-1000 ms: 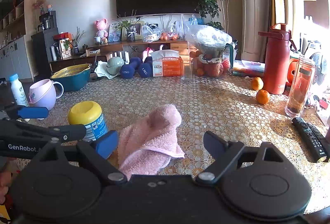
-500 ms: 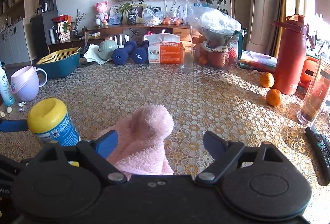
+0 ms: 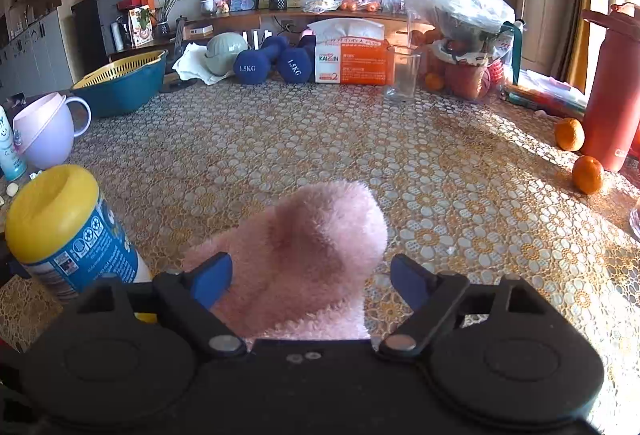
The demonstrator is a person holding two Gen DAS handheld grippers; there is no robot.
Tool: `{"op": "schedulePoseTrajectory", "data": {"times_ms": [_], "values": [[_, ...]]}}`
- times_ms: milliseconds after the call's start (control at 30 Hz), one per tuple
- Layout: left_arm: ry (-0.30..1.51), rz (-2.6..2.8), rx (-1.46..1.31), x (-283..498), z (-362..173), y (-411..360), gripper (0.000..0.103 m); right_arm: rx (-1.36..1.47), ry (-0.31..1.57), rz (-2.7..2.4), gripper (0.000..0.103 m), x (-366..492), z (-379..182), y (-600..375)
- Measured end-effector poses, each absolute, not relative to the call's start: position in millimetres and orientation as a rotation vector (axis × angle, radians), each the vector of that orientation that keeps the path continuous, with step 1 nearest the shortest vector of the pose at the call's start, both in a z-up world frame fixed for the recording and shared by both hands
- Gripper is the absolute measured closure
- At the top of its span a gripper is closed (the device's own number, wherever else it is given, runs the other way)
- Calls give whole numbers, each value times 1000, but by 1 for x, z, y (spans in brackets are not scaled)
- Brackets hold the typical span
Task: Clean container
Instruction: 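Grasp the yellow-lidded jar with the left tool while the right tool grasps the pink towel, then lift the jar with the left tool while the right tool wipes it with the towel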
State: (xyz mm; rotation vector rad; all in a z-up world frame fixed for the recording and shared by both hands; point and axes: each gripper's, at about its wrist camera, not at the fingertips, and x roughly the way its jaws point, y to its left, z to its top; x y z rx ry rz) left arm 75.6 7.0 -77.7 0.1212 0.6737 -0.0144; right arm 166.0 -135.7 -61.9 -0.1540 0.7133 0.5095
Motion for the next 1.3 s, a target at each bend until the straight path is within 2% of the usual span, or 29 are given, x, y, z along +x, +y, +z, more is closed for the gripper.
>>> {"op": "schedulePoseTrajectory", "data": {"times_ms": [67, 133, 200, 267, 367, 600, 800, 1033, 1300], "values": [[680, -2, 137, 77, -81, 7, 33, -172, 726, 518, 35, 167, -65, -131], [676, -11, 135, 76, -81, 7, 38, -187, 733, 527, 42, 166, -68, -127], [673, -5, 154, 75, -81, 5, 39, -208, 726, 539, 52, 164, -68, -125], [670, -2, 170, 74, -82, 3, 39, -226, 716, 556, 72, 161, -67, -124], [671, 0, 186, 74, -81, 1, 39, -215, 703, 560, 82, 160, -62, -129], [672, -3, 223, 76, -80, -3, 39, -73, 588, 656, 84, 147, -3, -163], [666, -3, 281, 79, -80, -11, 39, -97, 481, 863, 84, 115, 41, -151], [644, -8, 354, 78, -84, -17, 40, -126, 561, 970, 84, 121, 26, -115], [630, -29, 363, 85, -82, -16, 40, 10, 623, 889, 84, 152, 9, -139]]}}
